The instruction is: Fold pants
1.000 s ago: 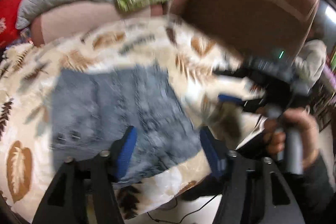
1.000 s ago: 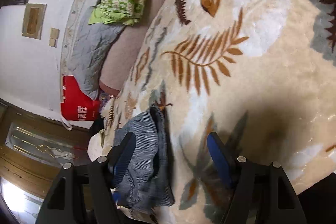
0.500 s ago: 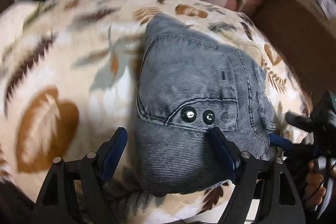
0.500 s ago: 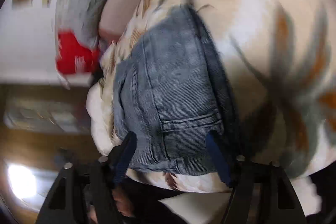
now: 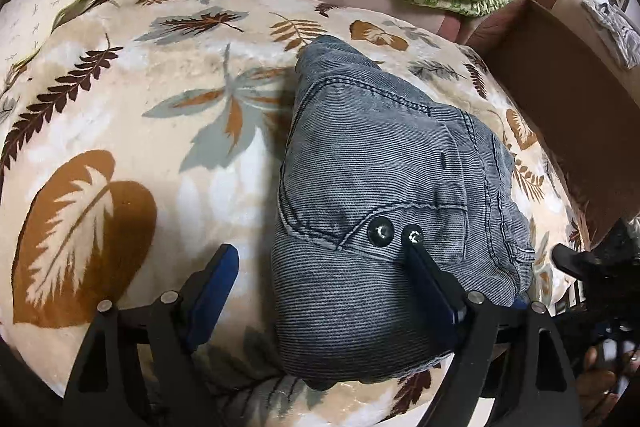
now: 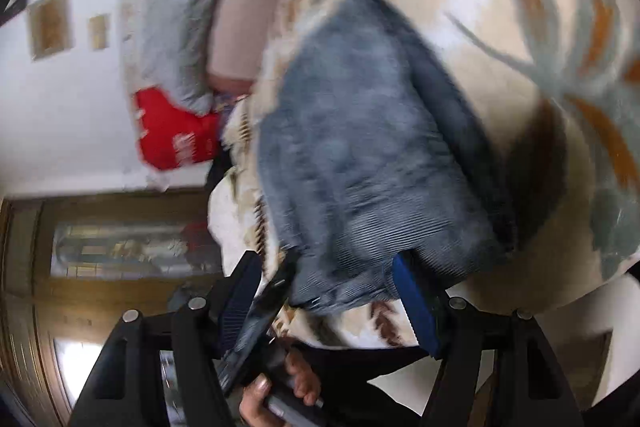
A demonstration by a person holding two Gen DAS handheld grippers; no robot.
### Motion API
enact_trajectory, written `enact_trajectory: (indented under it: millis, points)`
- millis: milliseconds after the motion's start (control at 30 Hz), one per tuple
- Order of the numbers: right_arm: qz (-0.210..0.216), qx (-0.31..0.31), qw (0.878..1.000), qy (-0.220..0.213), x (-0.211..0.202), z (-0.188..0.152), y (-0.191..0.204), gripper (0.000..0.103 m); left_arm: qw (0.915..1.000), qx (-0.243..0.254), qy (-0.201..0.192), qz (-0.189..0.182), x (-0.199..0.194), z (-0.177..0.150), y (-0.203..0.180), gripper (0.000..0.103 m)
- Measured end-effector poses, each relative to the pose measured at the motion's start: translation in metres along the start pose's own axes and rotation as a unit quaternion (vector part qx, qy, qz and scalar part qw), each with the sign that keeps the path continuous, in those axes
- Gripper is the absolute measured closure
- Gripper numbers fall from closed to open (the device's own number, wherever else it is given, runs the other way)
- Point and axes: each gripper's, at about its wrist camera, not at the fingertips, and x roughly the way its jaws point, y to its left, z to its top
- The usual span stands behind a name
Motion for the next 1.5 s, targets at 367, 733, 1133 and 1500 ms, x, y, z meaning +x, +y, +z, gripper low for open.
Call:
enact_trajectory:
  millis: [367,733,1133,1500]
  points:
    - [-0.071,-0.022,0.996,-0.043,-0.005,0.013,0.004,0.097,1.0,-0.003,-0.001,-0.001,0.001,-0.001,0.002,0.016]
    - [-0.169,-0.117,0.977,-0.061,-0.021,-0.014,0.017,0.099,0.9978,0.048,-0.03,0.036,-0.016,0.009,-0.03,0.016]
    - [-0.143,-0.177,0.969,-0.099,-0.07,-0.023,0.075,0.095,0.9979,0.045,-0.004,0.047,0.009,-0.004,-0.02,0.01]
    - [-0.141,-0.11,0.983,-0.024,0.011,0.034,0.038,0.091,0.9979,0.048,-0.009,0.043,0.009,-0.007,-0.018,0.009]
